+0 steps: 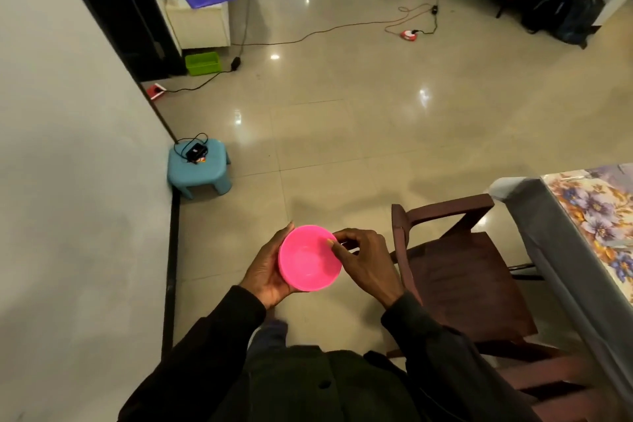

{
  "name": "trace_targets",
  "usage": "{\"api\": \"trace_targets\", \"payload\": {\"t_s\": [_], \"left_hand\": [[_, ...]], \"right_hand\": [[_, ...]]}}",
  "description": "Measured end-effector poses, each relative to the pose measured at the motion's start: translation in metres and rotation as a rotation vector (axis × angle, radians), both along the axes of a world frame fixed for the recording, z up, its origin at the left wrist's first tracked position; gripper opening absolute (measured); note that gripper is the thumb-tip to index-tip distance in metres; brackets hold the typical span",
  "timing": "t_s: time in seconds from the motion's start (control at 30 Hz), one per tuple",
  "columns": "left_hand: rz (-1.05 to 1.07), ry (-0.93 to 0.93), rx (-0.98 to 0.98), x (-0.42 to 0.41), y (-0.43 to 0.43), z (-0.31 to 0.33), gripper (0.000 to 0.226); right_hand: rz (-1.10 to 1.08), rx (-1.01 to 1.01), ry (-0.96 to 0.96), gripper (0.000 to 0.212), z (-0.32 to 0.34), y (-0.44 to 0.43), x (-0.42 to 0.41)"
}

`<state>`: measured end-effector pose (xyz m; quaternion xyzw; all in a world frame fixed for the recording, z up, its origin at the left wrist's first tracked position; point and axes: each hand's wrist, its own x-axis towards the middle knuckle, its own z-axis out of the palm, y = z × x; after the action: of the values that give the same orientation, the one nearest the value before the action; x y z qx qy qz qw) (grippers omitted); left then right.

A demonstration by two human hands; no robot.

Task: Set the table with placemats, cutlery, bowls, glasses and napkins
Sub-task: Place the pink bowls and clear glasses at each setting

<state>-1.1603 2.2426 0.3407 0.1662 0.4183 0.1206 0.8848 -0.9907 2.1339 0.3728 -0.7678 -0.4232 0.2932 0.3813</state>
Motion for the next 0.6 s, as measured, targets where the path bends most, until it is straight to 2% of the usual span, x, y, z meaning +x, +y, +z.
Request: {"api": "trace_targets", "payload": {"t_s": [0.2,0.43,0.6], "left_hand": [[-0.115,-0.008,-0.01,0.083,0.099,-0.006,0.058],[-0.325,-0.022,-0.01,0.182,0.231,0.001,0.062],[-0.443,-0.024,0.01,0.249,0.29,0.014,0.051]], "right_hand": [[-0.086,-0.009,-0.044,0.023,-0.004,0.079,0.068],[-0.307,0.001,-0.018,0.022,0.001,0.184,0.14],[-0.456,-0.005,-0.046,0.028,0.009,0.23,0.18]]}}
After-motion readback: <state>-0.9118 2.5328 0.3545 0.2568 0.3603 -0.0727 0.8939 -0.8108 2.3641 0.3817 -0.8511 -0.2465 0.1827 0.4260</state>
